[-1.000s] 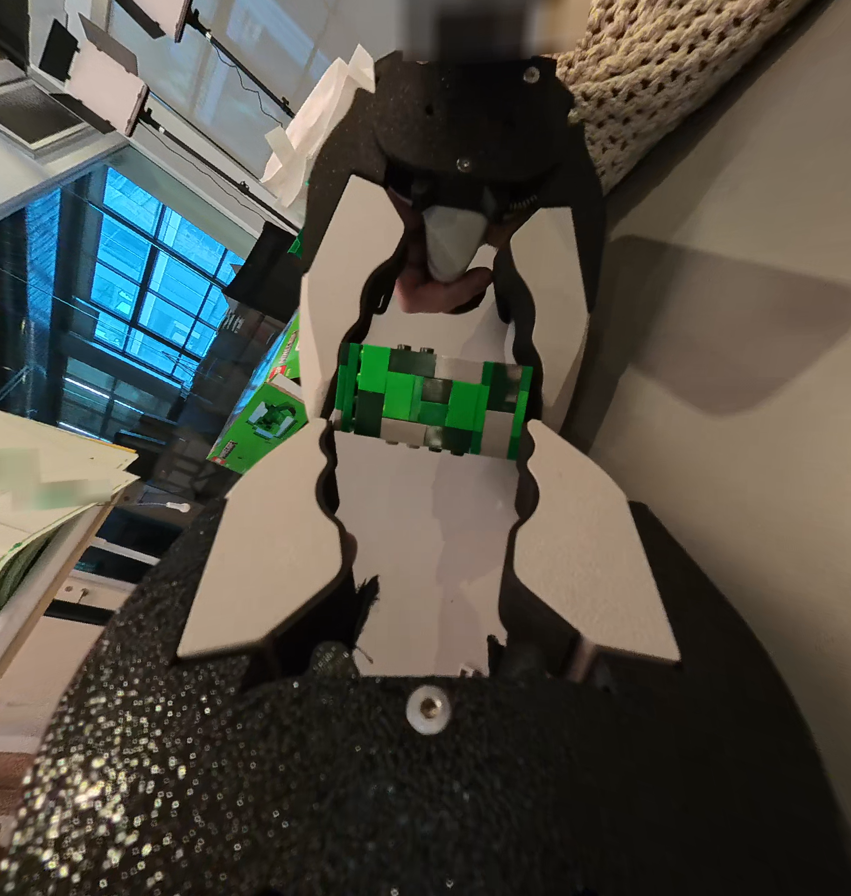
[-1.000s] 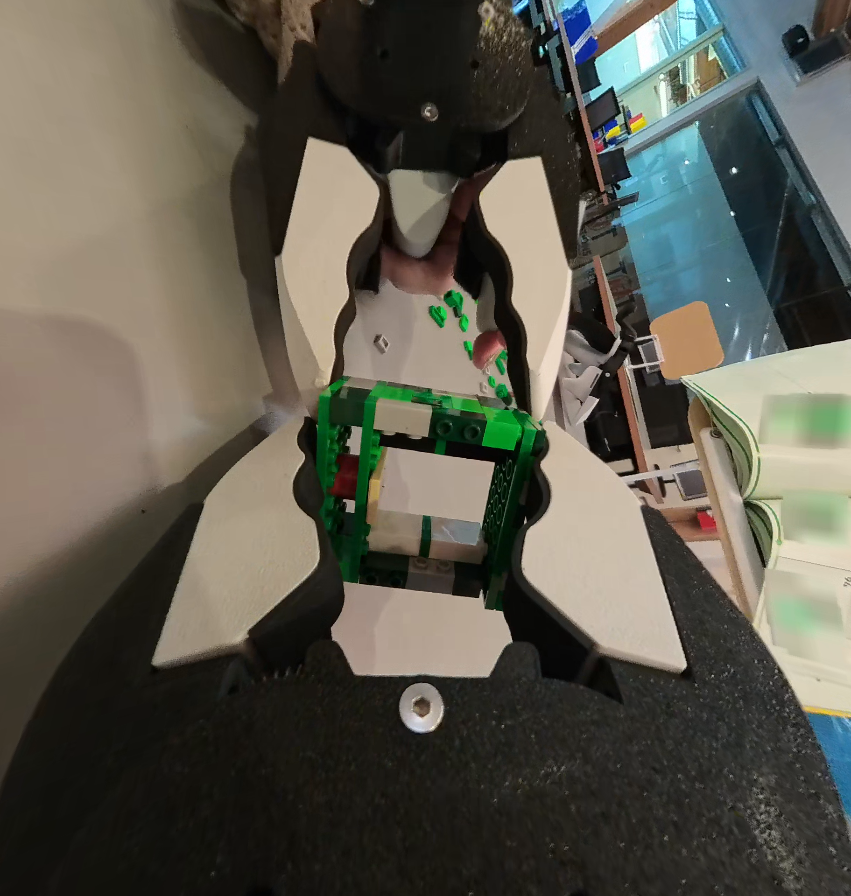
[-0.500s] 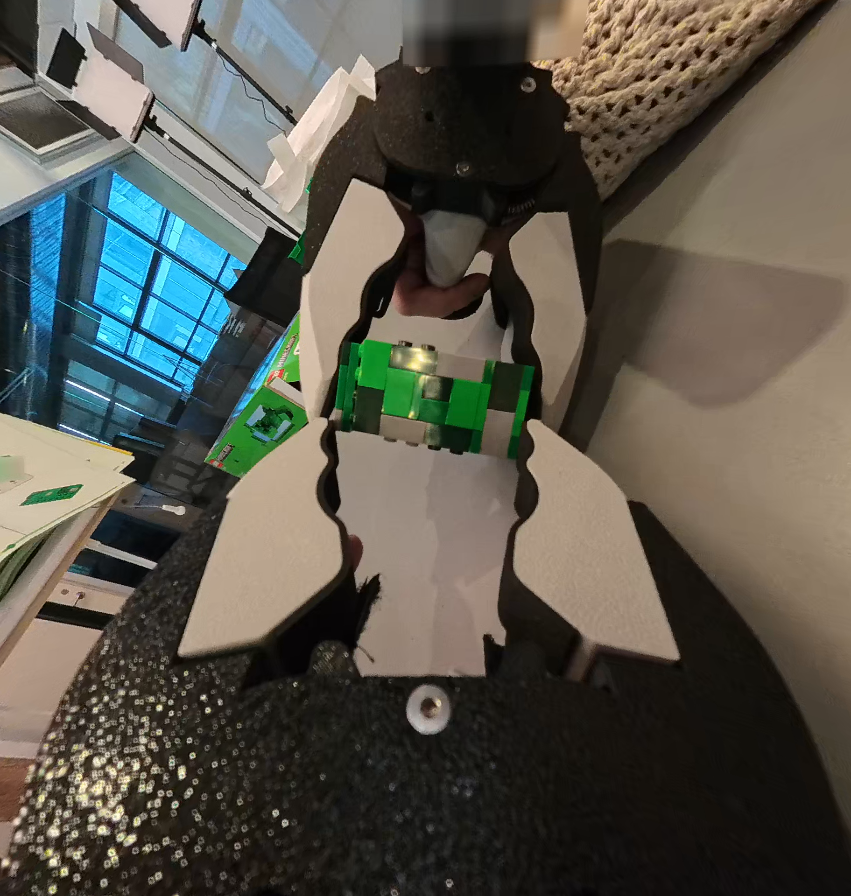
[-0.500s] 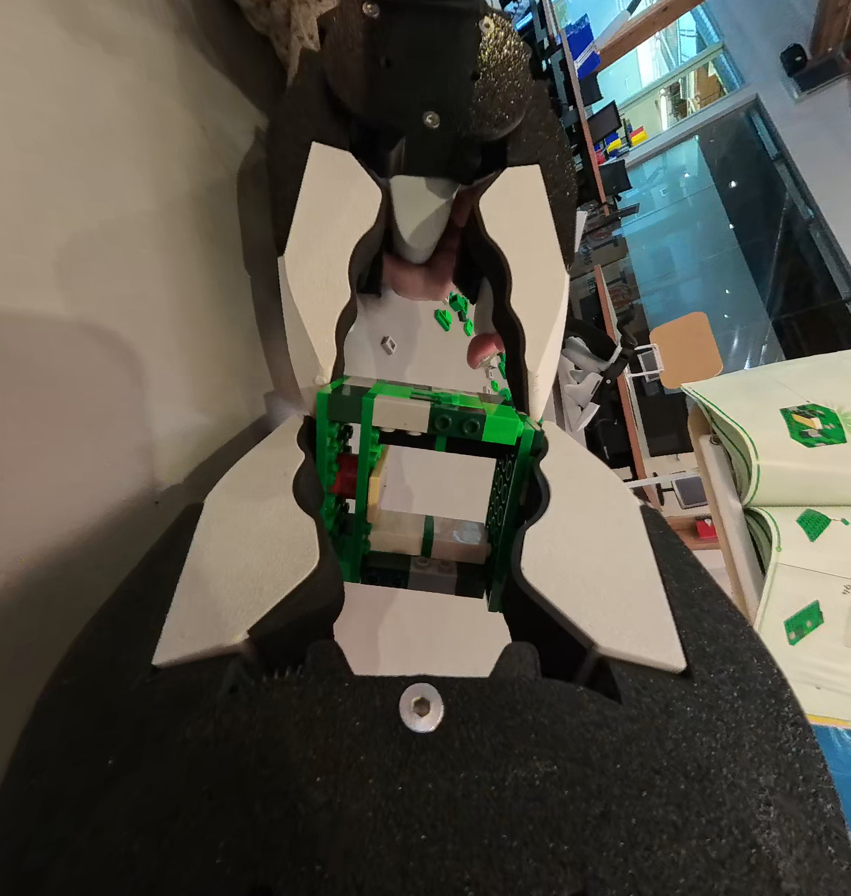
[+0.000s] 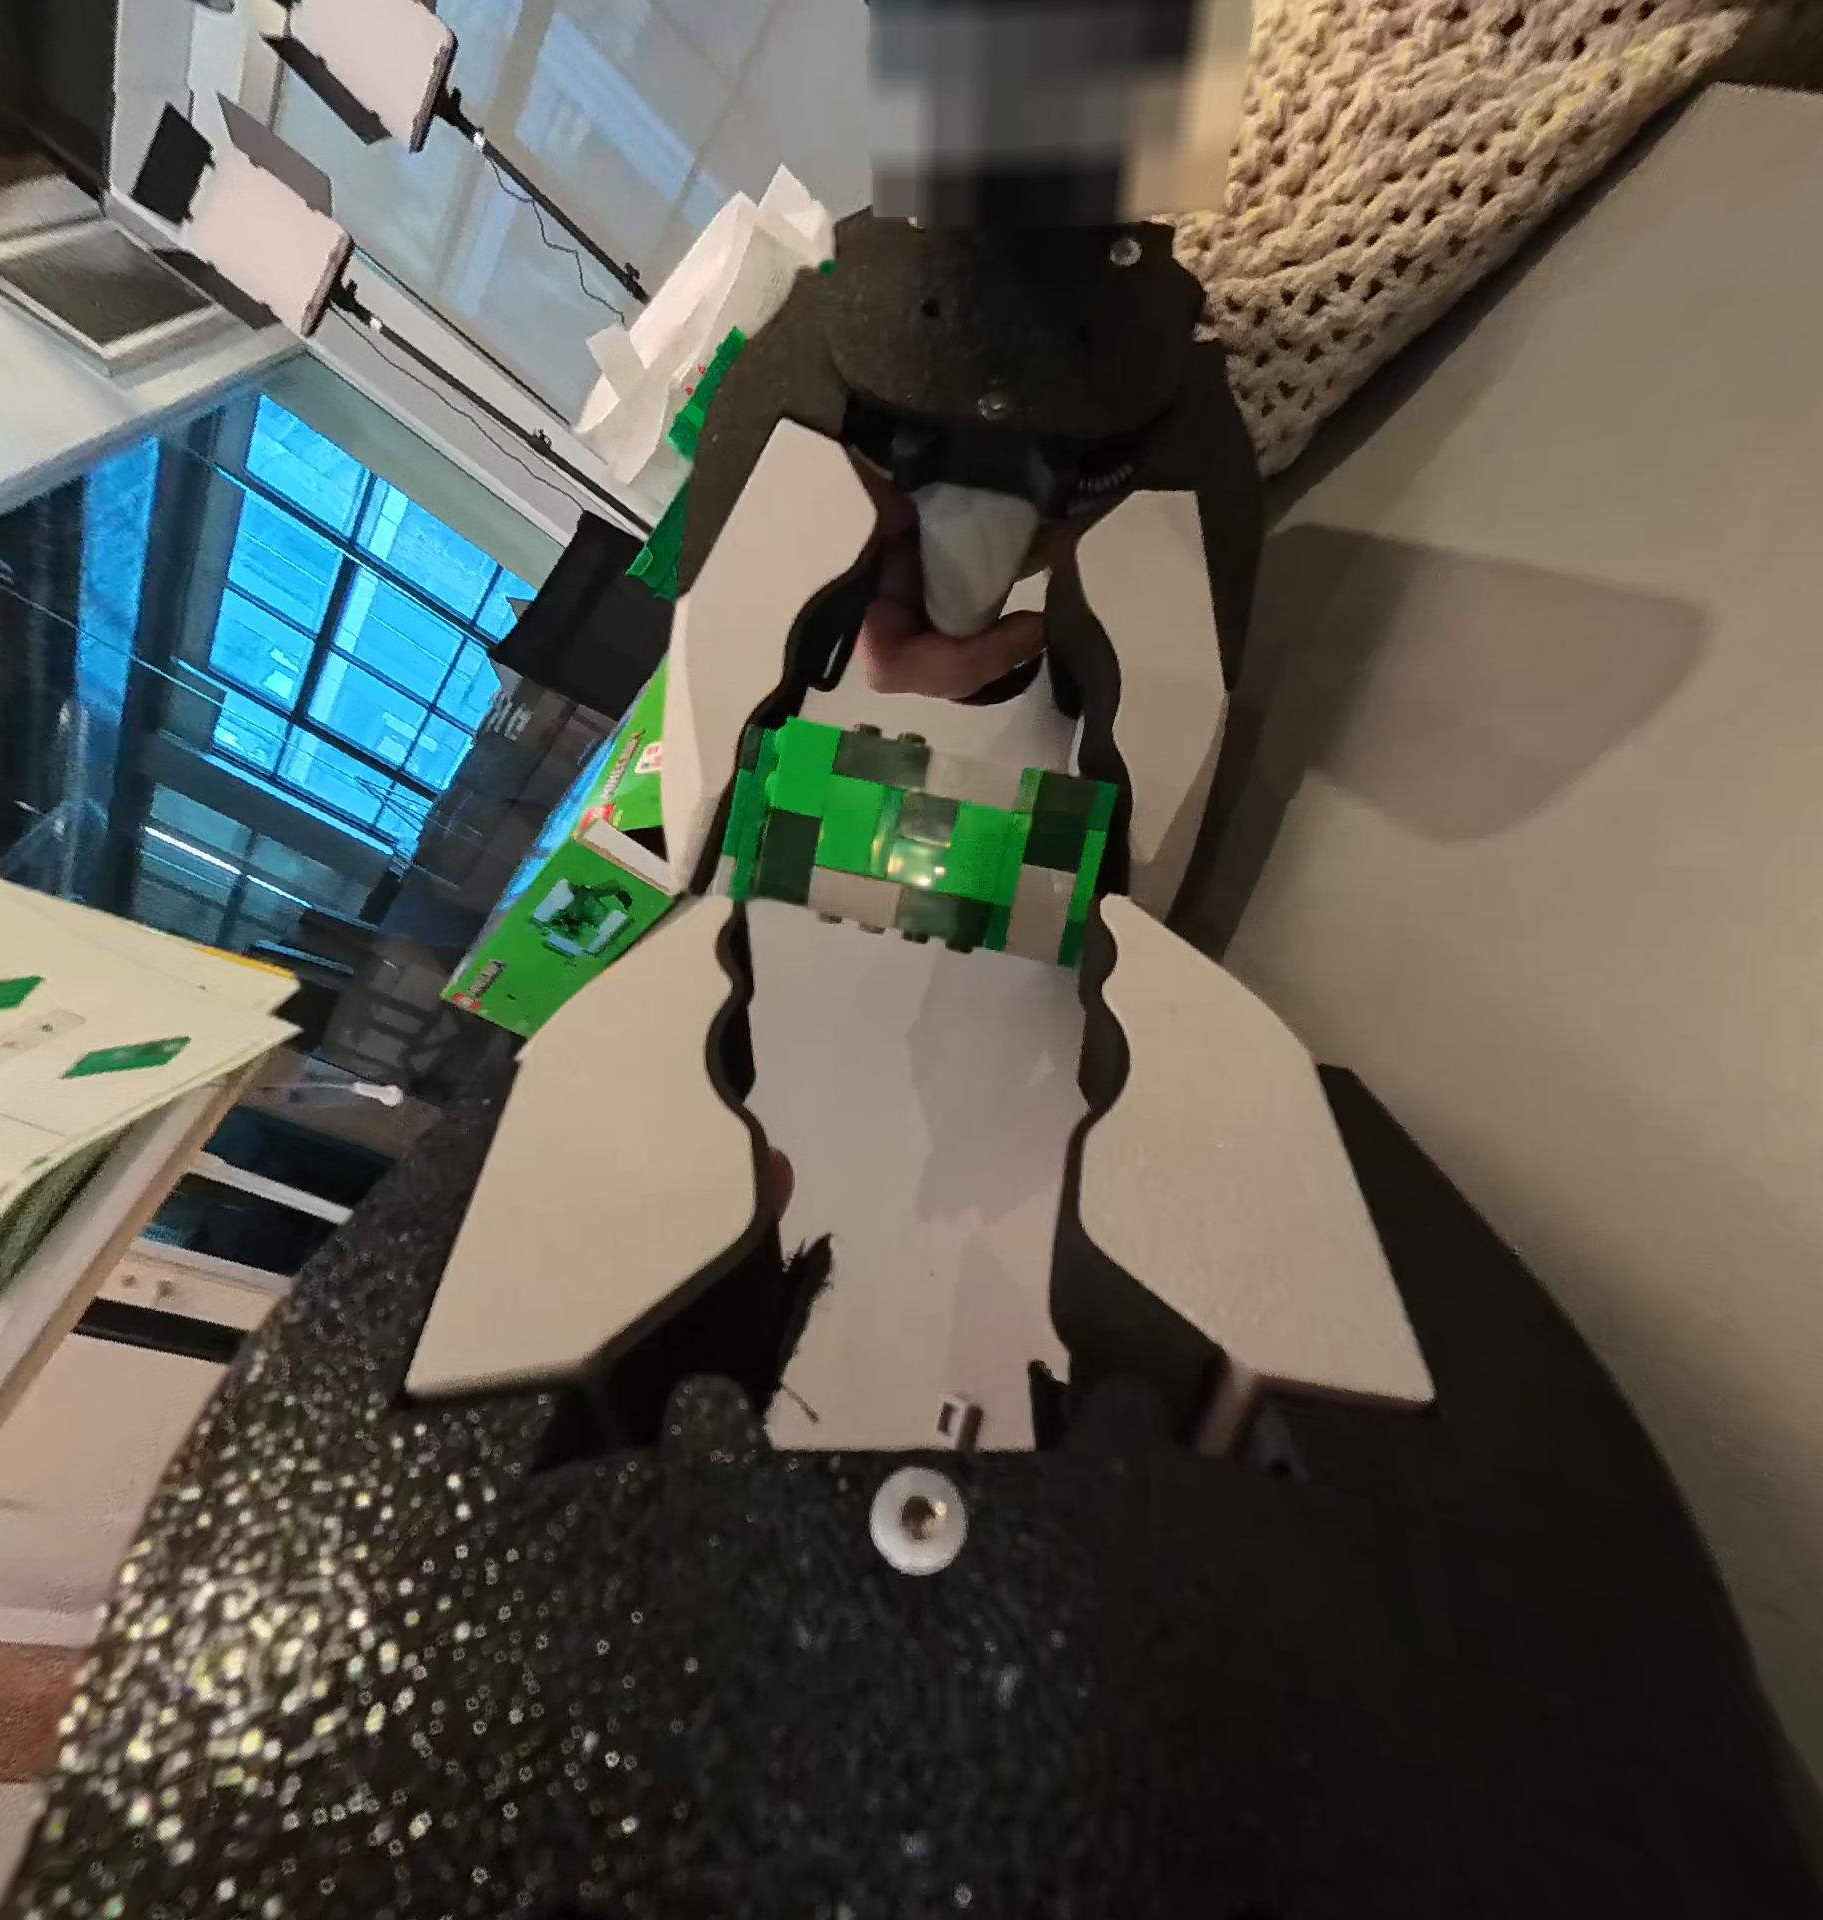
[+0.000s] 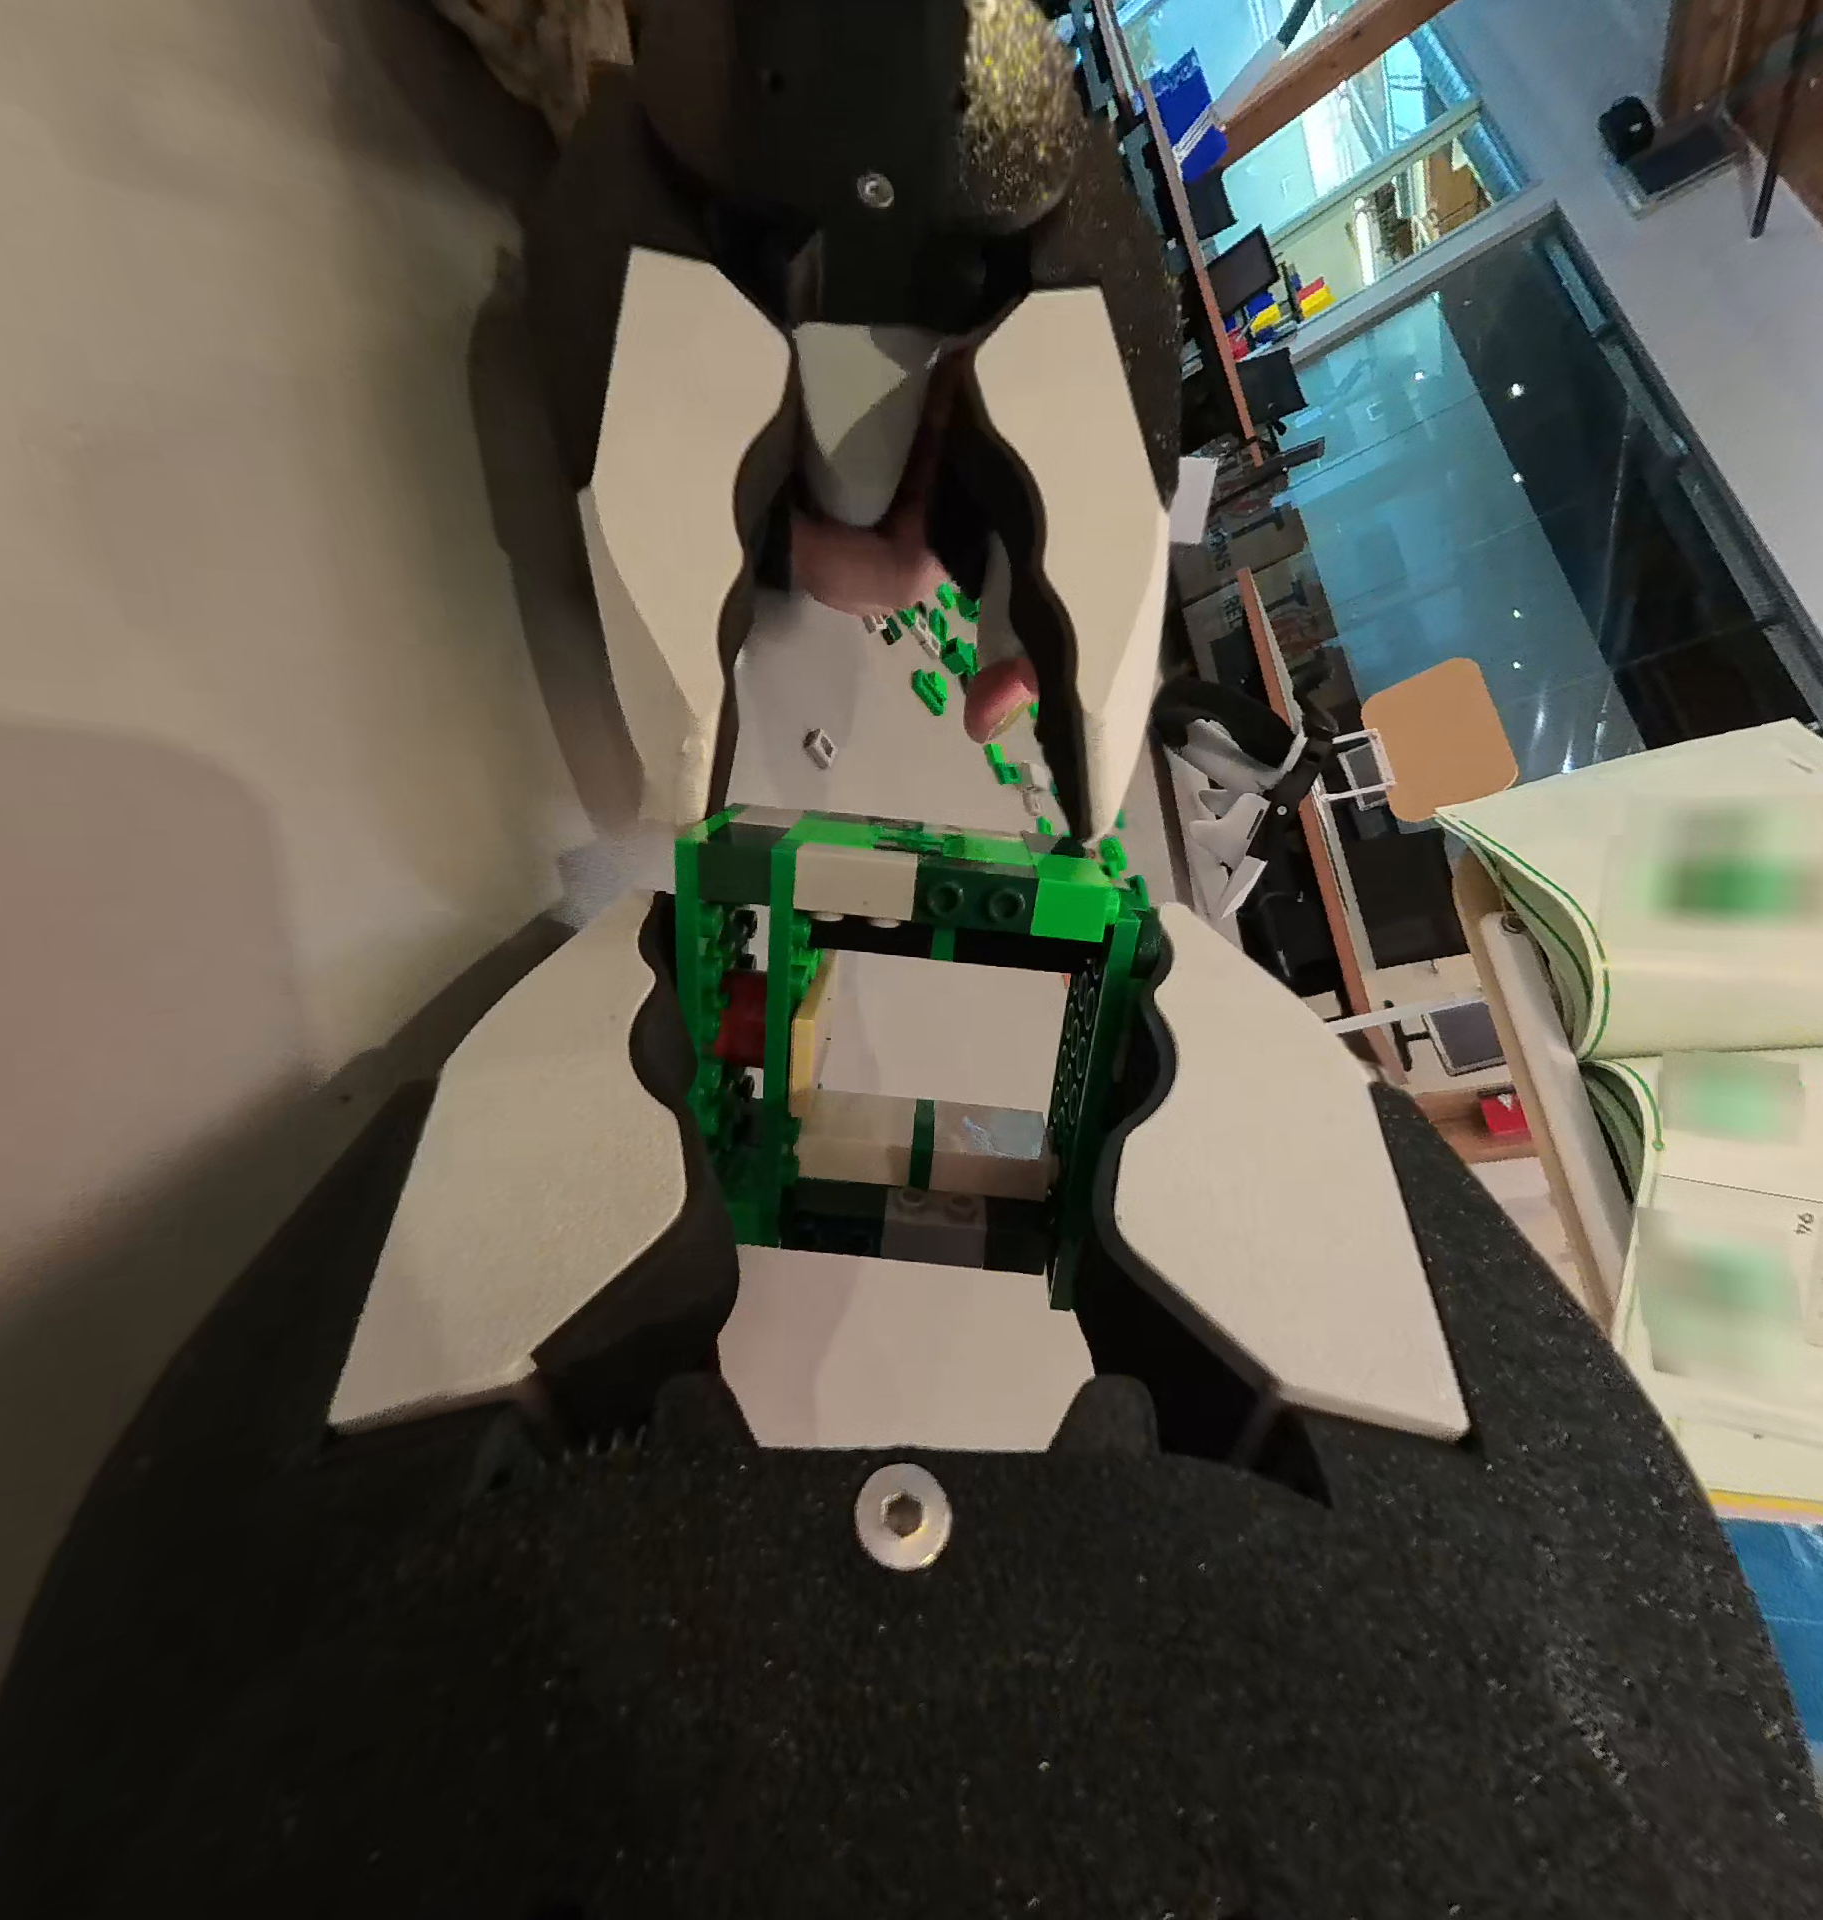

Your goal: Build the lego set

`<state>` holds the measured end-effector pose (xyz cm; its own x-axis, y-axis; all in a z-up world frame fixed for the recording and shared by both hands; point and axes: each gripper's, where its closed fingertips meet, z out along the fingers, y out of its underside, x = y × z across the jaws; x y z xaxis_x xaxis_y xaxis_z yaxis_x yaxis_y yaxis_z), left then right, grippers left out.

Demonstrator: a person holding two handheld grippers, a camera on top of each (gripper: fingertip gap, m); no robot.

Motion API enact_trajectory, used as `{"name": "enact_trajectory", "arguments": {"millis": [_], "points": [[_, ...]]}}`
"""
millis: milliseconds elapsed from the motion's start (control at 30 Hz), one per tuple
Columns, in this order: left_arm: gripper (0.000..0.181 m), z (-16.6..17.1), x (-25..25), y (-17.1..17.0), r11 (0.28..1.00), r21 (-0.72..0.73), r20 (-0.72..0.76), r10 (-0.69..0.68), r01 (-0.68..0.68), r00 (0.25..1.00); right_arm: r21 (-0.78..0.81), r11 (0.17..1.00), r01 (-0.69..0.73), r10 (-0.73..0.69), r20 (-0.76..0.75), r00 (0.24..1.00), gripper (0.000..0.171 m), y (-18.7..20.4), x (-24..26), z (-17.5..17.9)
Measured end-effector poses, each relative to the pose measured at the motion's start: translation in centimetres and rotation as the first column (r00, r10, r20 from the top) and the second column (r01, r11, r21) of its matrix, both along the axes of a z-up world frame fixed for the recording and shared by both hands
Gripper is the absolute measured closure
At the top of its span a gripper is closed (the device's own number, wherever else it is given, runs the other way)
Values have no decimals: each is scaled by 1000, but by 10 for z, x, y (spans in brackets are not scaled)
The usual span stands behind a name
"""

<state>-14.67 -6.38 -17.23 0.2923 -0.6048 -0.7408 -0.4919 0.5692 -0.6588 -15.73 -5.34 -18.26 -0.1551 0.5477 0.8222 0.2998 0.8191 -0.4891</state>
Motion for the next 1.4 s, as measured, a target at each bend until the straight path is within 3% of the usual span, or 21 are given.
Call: {"name": "enact_trajectory", "arguments": {"millis": [100,200,267,367,567,900,1267,1400], "points": [[119,0,-4,2,995,-88,26,38,-36,999,37,999,25,-25,-12,1000,89,3,1,1],[126,10,-10,4,973,-214,119,111,-83,987,192,976,99,-101,-1,995,89,13,1,-1],[130,18,-14,9,936,-327,201,204,-131,958,314,937,154,-162,1,987,89,20,1,-2],[122,8,-8,16,852,-490,180,308,-186,934,407,890,205,-220,-10,976,89,24,-2,0],[138,5,0,25,824,-501,158,388,-265,908,502,838,214,-236,-19,971,92,23,-4,3],[138,1,-2,26,800,-542,139,387,-257,912,470,859,206,-238,9,971,93,22,-5,-1],[138,-2,-4,25,821,-494,107,385,-287,917,562,795,230,-301,36,953,92,24,-2,0],[138,-4,-4,25,829,-473,87,383,-300,920,537,809,241,-317,52,947,91,26,0,0]]}}
